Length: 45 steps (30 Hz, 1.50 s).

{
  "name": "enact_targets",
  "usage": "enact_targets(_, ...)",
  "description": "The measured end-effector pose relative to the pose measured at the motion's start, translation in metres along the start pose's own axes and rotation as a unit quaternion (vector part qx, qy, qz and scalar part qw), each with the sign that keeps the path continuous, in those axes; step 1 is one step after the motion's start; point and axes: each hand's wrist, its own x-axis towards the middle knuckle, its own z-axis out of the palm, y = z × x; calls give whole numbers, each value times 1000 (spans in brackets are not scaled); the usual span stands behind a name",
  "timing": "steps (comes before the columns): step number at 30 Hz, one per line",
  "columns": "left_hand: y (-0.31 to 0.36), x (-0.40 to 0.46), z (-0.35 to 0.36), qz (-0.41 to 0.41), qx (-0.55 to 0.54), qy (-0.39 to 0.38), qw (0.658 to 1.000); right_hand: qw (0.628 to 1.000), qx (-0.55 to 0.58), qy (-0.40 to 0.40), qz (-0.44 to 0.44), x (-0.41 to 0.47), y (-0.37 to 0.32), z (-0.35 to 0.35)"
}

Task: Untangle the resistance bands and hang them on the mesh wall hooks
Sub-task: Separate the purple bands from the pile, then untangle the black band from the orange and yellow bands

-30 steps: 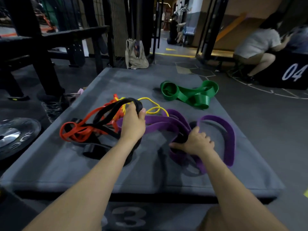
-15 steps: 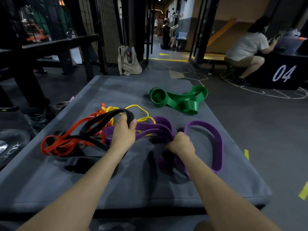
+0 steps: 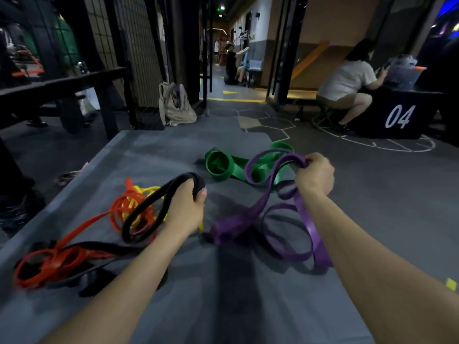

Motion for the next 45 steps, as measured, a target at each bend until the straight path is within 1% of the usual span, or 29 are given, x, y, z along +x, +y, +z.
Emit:
enact_targets(1,-4,-2,3,1,-3,-8,1000,999,-39,-17,-18,-3,12,8)
enact_targets(2,-8,-4,5,4,0,-16,1000,993,-95,-62,-40,-8,24,18)
enact_targets(4,-14,-10,8,16,9,-31,999,959,-204,-181,-78,-24,44,35)
enact_targets(5,-17,-12,9,22,11,-37,999,944,-238,-211,-91,-30,50,41)
enact_targets(7,-20,-15,11,28,10,-45,999,935,-268,-200,-120,-38,50,45)
enact_targets(10,-24,-18,10,35,-1,-47,998,930,-295,-123,-184,-46,41,46)
enact_targets(12,-24,-20,7,43,-9,-47,998,926,-288,-86,-229,-54,33,44)
enact_targets(15,-20,-26,1,45,-32,-52,997,931,-220,-88,-278,-78,11,39)
enact_targets(17,-18,-31,-5,36,-39,-60,997,940,-127,-126,-290,-97,-4,41)
enact_targets(18,-19,-34,-8,34,-38,-66,997,951,-44,-172,-253,-108,-13,43)
enact_targets(19,-19,-37,-12,33,-35,-74,996,953,62,-231,-185,-119,-21,45)
enact_targets(20,-20,-41,-16,38,-36,-83,995,937,176,-284,-97,-132,-30,47)
enact_targets(21,-22,-47,-20,42,-37,-95,994,911,262,-319,-10,-143,-36,51)
enact_targets(22,-24,-53,-24,51,-39,-108,992,885,316,-337,54,-154,-40,54)
enact_targets(23,-25,-61,-30,60,-36,-125,990,866,345,-350,90,-162,-42,57)
enact_targets(24,-28,-68,-34,75,-26,-140,987,851,359,-370,103,-169,-42,58)
enact_targets(26,-34,-79,-44,114,17,-173,978,813,379,-433,91,-178,-44,58)
enact_targets(27,-37,-84,-49,127,36,-193,972,800,379,-460,76,-180,-45,57)
enact_targets(29,-41,-92,-61,136,62,-226,963,800,373,-467,46,-185,-52,56)
enact_targets(31,-45,-97,-75,139,102,-232,957,802,391,-450,38,-194,-60,56)
enact_targets(33,-53,-97,-91,135,156,-204,957,797,413,-440,11,-202,-70,56)
enact_targets(34,-60,-96,-101,131,173,-168,962,797,422,-433,-11,-206,-75,56)
enact_targets(36,-77,-91,-124,99,176,-51,978,786,459,-412,-30,-210,-82,54)
enact_targets(38,-93,-88,-145,22,186,68,980,778,492,-389,-28,-210,-87,53)
enact_targets(39,-100,-87,-154,-28,198,106,974,776,504,-379,-30,-210,-88,53)
enact_targets(40,-108,-87,-163,-81,207,123,967,773,514,-372,-32,-210,-89,52)
enact_targets(42,-129,-88,-177,-181,204,124,954,774,516,-364,-44,-211,-89,52)
enact_targets(44,-150,-89,-189,-258,140,103,950,790,495,-356,-62,-212,-89,54)
enact_targets(45,-159,-90,-193,-275,91,90,953,798,483,-354,-71,-213,-89,55)
